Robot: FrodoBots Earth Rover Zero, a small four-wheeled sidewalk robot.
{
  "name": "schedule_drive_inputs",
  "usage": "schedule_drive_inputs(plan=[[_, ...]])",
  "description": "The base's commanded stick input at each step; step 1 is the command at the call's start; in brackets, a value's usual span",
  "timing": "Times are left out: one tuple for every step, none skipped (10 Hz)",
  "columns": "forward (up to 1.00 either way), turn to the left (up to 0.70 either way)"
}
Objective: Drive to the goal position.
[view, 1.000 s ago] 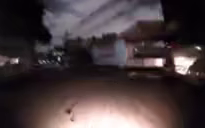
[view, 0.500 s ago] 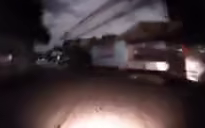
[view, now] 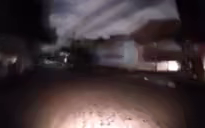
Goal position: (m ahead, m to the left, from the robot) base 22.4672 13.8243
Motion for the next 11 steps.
schedule_drive_inputs(plan=[[0.70,0.00],[0.70,0.00],[0.70,0.00],[0.70,0.00],[0.70,0.17],[0.70,0.27],[0.70,0.27],[0.70,0.25],[0.70,0.00],[0.70,0.00],[0.70,0.00]])
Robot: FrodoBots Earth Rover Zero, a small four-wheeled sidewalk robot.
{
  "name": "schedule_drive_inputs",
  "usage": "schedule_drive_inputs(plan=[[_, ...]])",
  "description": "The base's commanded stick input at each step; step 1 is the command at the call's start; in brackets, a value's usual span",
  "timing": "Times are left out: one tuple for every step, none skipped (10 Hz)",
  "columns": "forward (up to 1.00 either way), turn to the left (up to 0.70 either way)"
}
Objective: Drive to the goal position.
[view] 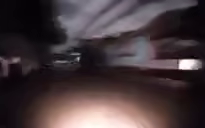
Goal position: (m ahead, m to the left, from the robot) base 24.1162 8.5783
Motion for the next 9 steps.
schedule_drive_inputs(plan=[[0.70,0.08],[0.70,0.27],[0.70,0.27],[0.70,0.27],[0.70,0.18],[0.70,0.00],[0.70,0.00],[0.70,0.00],[0.70,0.00]])
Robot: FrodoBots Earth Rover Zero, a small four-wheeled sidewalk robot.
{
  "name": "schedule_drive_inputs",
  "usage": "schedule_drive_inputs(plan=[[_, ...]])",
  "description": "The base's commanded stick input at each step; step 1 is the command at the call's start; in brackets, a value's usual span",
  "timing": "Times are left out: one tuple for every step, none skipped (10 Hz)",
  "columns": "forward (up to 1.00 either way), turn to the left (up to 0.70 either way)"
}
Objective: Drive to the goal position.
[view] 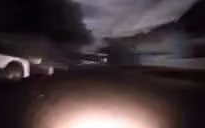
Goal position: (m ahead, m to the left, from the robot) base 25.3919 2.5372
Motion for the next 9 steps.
schedule_drive_inputs(plan=[[0.70,0.00],[0.70,0.00],[0.70,0.23],[0.70,0.00],[0.70,0.00],[0.70,0.00],[0.70,0.00],[0.70,0.00],[0.70,0.00]])
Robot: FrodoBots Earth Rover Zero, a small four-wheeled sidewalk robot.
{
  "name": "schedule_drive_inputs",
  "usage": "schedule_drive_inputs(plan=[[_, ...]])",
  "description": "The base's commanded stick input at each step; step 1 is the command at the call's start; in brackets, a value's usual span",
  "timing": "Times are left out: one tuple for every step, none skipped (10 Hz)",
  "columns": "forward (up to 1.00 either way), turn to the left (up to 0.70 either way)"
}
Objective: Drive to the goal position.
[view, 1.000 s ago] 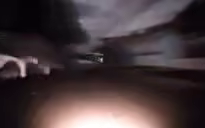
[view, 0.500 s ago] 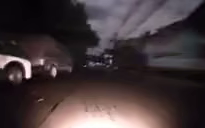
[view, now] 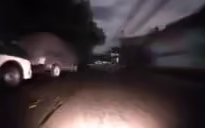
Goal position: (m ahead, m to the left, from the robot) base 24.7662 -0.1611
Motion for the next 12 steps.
schedule_drive_inputs(plan=[[0.70,0.00],[0.70,0.00],[0.70,0.00],[0.70,0.00],[0.70,0.00],[0.70,0.00],[0.70,0.00],[0.70,0.00],[0.70,0.00],[0.70,-0.26],[0.70,-0.27],[0.70,-0.10]])
